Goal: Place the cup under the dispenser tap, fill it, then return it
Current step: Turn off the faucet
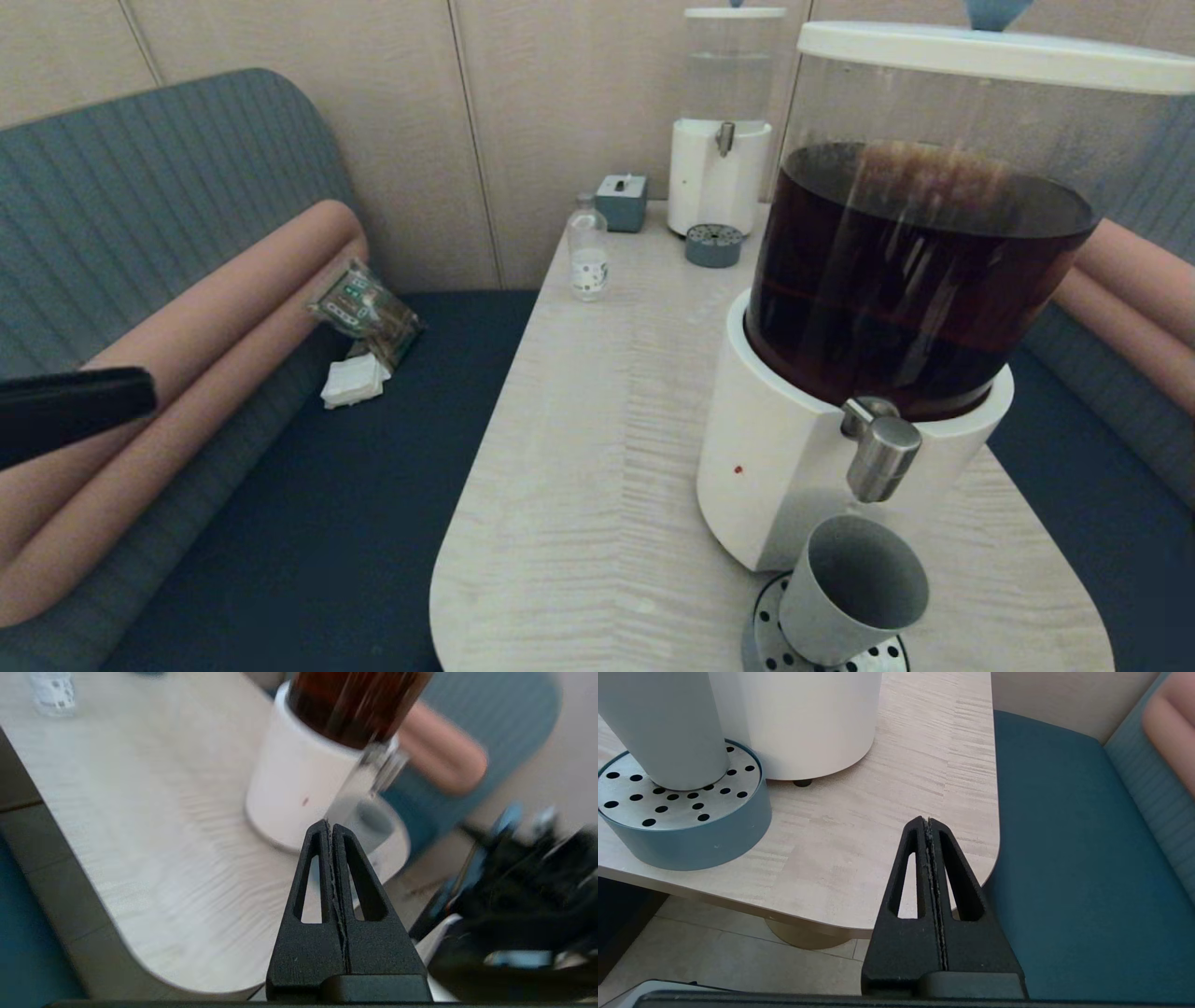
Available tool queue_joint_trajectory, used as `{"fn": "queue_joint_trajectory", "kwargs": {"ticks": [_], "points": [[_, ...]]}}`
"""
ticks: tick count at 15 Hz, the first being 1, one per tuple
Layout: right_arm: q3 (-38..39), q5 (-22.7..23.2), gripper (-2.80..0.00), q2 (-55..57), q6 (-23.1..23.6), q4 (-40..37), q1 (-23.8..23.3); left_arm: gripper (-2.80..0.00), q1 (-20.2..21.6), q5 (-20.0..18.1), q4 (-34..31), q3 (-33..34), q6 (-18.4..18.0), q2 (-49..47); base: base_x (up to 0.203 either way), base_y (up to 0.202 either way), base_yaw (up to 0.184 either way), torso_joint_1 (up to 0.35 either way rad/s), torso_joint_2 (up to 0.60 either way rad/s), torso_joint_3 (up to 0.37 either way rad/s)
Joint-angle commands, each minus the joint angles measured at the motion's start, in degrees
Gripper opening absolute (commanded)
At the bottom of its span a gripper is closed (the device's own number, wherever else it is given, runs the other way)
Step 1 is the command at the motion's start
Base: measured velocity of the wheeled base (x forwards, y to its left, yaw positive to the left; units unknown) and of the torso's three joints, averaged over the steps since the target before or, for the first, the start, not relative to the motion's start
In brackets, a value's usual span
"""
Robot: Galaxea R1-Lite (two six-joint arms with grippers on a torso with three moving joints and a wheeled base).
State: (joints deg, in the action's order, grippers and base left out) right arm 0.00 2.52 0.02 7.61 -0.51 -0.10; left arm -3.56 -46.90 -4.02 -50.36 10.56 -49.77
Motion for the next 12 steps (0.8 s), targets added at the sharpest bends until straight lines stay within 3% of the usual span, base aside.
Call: {"fn": "queue_joint_trajectory", "kwargs": {"ticks": [1,3,8,10,12], "points": [[0.53,0.03,-2.8,-0.2,0.04,-0.01,0.01,-2.8,-0.85,-0.39,-0.06,-0.69,-3.97,-5.48,0.0,0.0,0.0,0.0,0.0,0.0],[0.53,0.03,-2.8,-0.2,0.04,-0.01,0.01,-2.8,-2.6,-0.32,-0.43,-3.75,-5.53,-8.75,0.0,0.0,0.0,0.0,0.0,0.0],[0.53,0.03,-2.8,-0.2,0.04,-0.01,0.01,-2.8,-12.46,1.73,-4.85,-11.3,-7.12,-12.67,0.0,0.0,0.0,0.0,0.0,0.0],[0.53,0.03,-2.8,-0.2,0.12,-0.01,0.01,-2.8,-14.17,6.02,-9.29,-16.65,-8.43,-16.45,0.0,0.0,0.0,0.0,0.0,0.0],[0.59,0.03,-2.8,-0.2,0.08,-0.01,0.01,-2.8,-15.89,11.9,-19.58,-23.54,-11.91,-19.83,0.0,0.0,0.0,0.0,0.0,0.0]]}}
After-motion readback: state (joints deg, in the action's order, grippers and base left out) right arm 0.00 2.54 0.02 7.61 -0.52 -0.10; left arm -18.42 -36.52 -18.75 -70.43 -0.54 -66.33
